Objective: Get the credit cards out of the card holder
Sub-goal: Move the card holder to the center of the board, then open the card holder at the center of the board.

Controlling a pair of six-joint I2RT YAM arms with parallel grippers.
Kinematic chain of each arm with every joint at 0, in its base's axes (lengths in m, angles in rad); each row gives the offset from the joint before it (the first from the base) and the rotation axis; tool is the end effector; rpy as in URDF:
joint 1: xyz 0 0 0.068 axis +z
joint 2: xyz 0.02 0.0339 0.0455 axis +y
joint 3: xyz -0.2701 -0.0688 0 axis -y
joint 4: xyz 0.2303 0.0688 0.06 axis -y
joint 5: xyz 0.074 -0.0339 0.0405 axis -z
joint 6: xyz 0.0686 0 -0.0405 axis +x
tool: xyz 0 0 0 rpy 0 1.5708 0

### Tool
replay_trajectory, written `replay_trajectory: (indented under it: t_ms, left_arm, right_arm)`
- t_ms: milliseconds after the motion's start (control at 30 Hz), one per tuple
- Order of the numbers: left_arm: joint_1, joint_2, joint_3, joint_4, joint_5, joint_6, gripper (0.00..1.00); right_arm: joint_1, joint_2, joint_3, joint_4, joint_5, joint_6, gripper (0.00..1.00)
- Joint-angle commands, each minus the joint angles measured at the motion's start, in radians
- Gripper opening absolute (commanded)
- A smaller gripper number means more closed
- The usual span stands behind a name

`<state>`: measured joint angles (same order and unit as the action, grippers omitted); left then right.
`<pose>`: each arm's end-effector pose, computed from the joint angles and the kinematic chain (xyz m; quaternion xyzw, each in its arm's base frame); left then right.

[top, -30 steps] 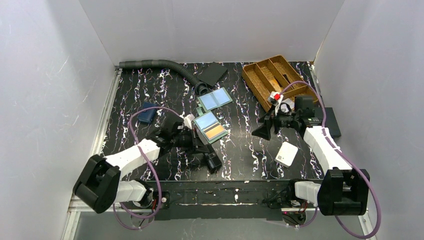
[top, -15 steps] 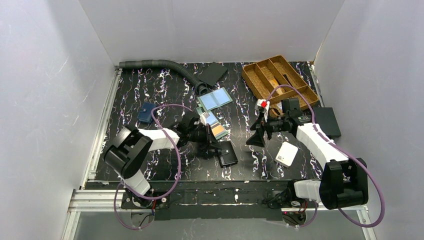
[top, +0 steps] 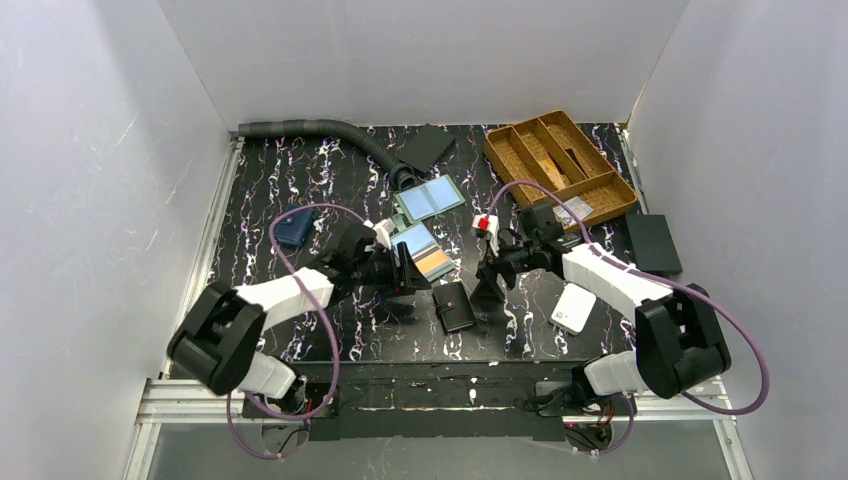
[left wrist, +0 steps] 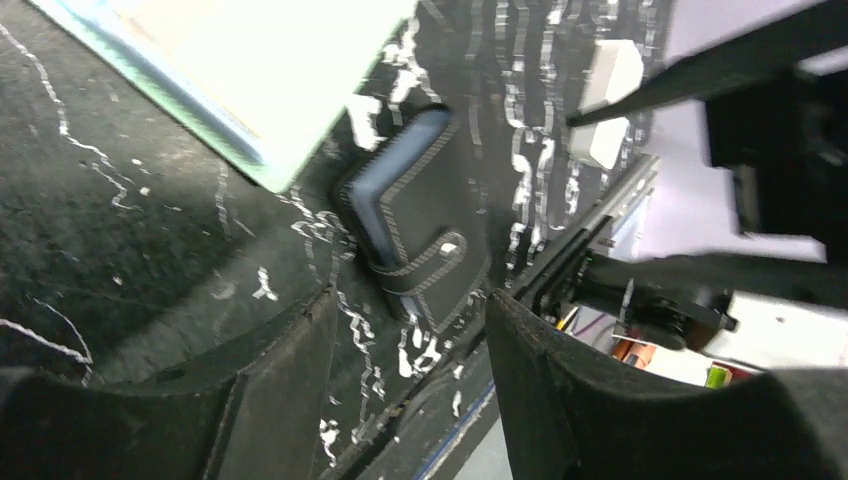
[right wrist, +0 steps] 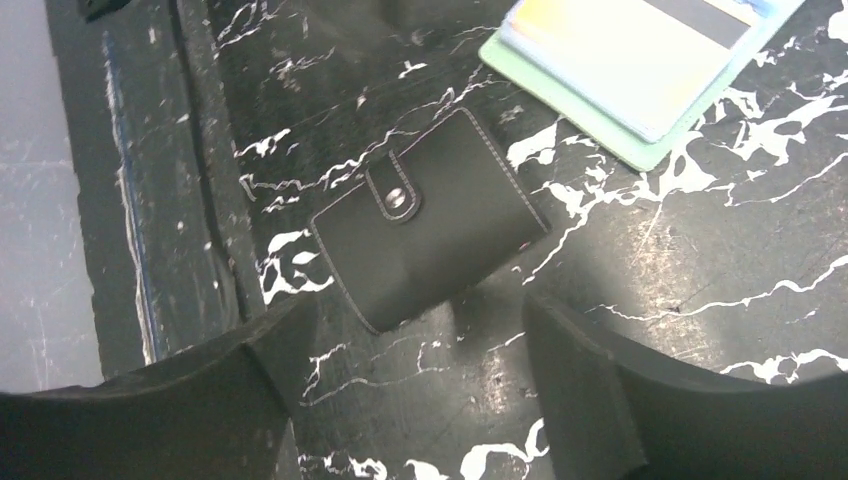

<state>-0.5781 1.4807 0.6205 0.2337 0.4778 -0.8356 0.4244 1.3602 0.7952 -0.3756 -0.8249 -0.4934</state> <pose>0.2346 -0.1907 0.1680 -0.0044 0.8720 -0.4472 0.1991 0.2173 0.1535 0.2076 -0.4972 0.7259 0.3711 0.2969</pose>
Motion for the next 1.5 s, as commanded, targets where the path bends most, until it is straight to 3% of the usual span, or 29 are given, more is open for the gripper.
replay_trajectory:
  t_ms: [0,100,233,467,567,767,1033,1467]
  left_arm:
    - [-0.014,-0.160,-0.032,-0.056,-0.019,0.059,0.55]
    - [-0.066,-0.171,-0.029,-0.063,-0.046,0.010,0.56]
    - [-0.166,-0.191,-0.035,-0.063,-0.192,-0.059,0.53]
    - [-0.262,-0.129,0.014,-0.113,-0.394,-0.152,0.51]
    - [-0.293,-0.073,0.146,-0.347,-0.530,-0.185,0.47]
    - [-0.383,-0.002,0.337,-0.638,-0.713,-0.275,0.43]
    - [-0.476,0.190,0.600,-0.904,-0.813,-0.304,0.42]
    - [-0.501,0.374,0.770,-0.969,-0.858,-0.267,0.42]
  right_arm:
    - [0.030,0.065,-0.005,0.199,0.111,0.230,0.70]
    - [0.040,0.124,0.000,0.239,0.084,0.329,0.35]
    - [0.045,0.160,-0.030,0.330,0.061,0.467,0.20]
    - [0.045,0.175,-0.062,0.414,0.101,0.602,0.18]
    - [0.050,0.193,-0.069,0.425,0.095,0.620,0.18]
    - [0.070,0.226,-0.062,0.420,0.104,0.624,0.15]
    - [0.072,0.250,-0.055,0.408,0.151,0.644,0.12]
    - [0.073,0.284,-0.047,0.403,0.142,0.677,0.10]
